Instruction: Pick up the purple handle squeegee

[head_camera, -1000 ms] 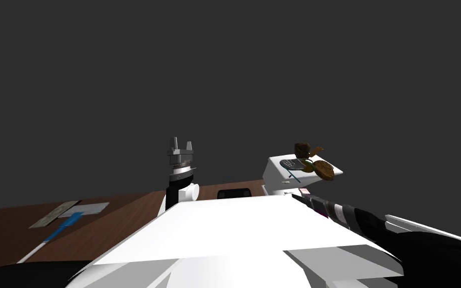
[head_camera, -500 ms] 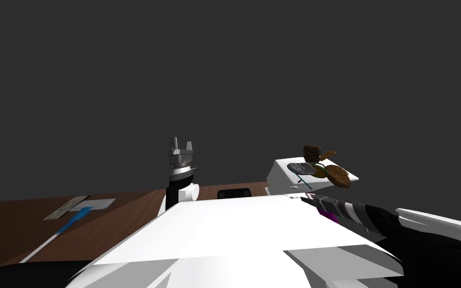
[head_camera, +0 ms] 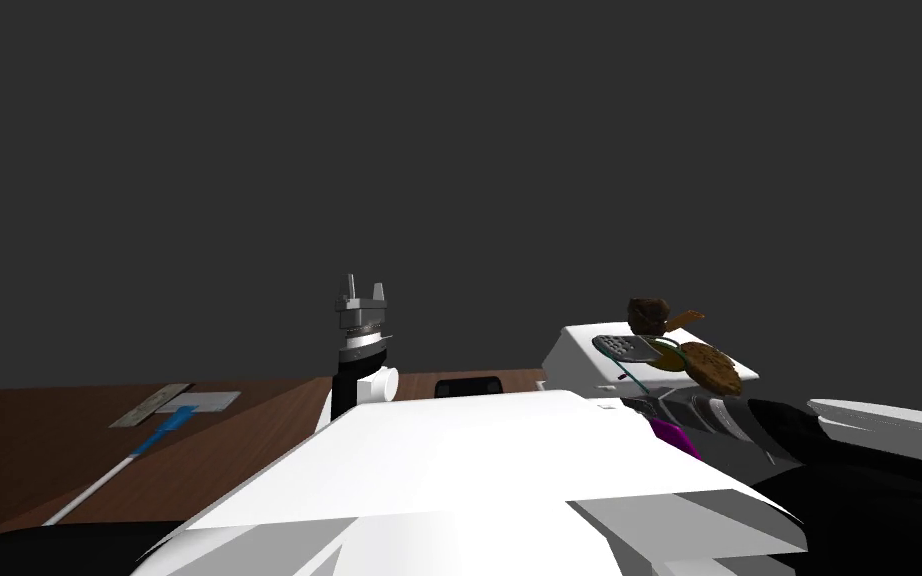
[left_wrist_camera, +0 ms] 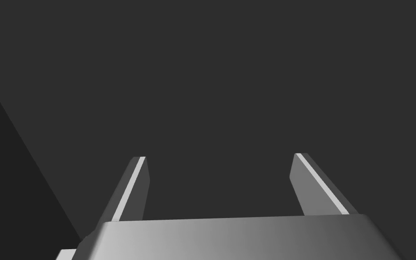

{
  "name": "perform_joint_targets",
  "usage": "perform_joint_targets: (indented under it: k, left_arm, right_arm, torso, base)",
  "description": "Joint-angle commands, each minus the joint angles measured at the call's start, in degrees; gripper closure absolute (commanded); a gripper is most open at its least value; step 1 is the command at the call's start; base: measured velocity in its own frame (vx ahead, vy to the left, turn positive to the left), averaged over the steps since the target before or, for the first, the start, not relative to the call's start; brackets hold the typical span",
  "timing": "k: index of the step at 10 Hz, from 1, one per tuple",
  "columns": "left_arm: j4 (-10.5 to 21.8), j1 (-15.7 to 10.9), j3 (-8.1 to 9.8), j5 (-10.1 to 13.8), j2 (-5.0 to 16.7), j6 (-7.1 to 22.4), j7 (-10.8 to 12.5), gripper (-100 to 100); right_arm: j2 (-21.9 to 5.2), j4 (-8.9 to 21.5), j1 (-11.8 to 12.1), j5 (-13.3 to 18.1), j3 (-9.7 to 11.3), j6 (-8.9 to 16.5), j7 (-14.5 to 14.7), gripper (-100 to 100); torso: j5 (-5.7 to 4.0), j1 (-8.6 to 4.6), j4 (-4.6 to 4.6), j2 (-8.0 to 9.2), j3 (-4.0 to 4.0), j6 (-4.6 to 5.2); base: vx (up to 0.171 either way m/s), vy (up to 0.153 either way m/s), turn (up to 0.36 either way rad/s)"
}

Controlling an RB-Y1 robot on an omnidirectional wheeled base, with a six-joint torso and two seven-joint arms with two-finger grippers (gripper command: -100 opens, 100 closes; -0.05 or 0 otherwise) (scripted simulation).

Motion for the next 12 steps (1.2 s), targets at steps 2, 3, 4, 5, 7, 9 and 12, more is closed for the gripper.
perform_joint_targets:
  k: [2, 3, 4, 5, 7, 9, 12]
  left_arm:
    - [0.0, 0.0, 0.00, 0.0, 0.0, 0.0, 0.0, 0]
    - [0.0, 0.0, 0.00, 0.0, 0.0, 0.0, 0.0, 0]
    - [0.0, 0.0, 0.00, 0.0, 0.0, 0.0, 0.0, 0]
    - [0.0, 0.0, 0.00, 0.0, 0.0, 0.0, 0.0, 0]
    - [0.0, 0.0, 0.00, 0.0, 0.0, 0.0, 0.0, 0]
    - [0.0, 0.0, 0.01, 0.0, 0.0, 0.0, 0.0, 0]
    - [0.0, 0.0, 0.00, 0.0, 0.0, 0.0, 0.0, 0]
  right_arm:
    - [-3.3, 1.5, 0.4, 0.6, 0.2, -0.3, 0.3, -100]
    - [-5.1, 2.5, 0.6, 1.0, 0.4, -0.5, 0.4, -100]
    - [-6.6, 3.3, 0.7, 1.3, 0.6, -0.7, 0.6, -100]
    - [-7.9, 3.9, 0.9, 1.6, 0.7, -0.9, 0.7, -100]
    - [-9.9, 4.8, 1.2, 2.0, 0.9, -1.1, 0.8, -100]
    - [-9.7, 4.0, 2.3, 0.9, 0.2, -0.7, 1.4, 0]
    - [-8.8, 2.9, 1.6, -0.4, 1.8, 2.4, -2.9, -100]
  torso:
    - [0.01, 0.07, -0.01, -0.02, -0.01, 0.00]
    - [0.00, 0.01, 0.01, 0.06, 0.03, 0.03]
    - [0.00, -0.02, 0.03, 0.12, 0.07, 0.02]
    - [-0.01, -0.02, 0.03, 0.12, 0.07, 0.02]
    - [-0.01, -0.05, 0.03, 0.12, 0.07, 0.03]
    - [-0.05, -0.16, 0.05, 0.21, 0.12, 0.06]
    - [-0.21, -0.47, 0.18, 0.61, 0.36, -0.23]
  base:
    - [0.057, 0.071, 0.059]
    - [0.028, 0.053, 0.036]
    - [0.037, 0.055, 0.078]
    - [0.042, 0.056, 0.052]
    - [0.039, 0.041, 0.040]
    - [0.008, 0.008, 0.004]
    - [-0.155, -0.043, 0.349]
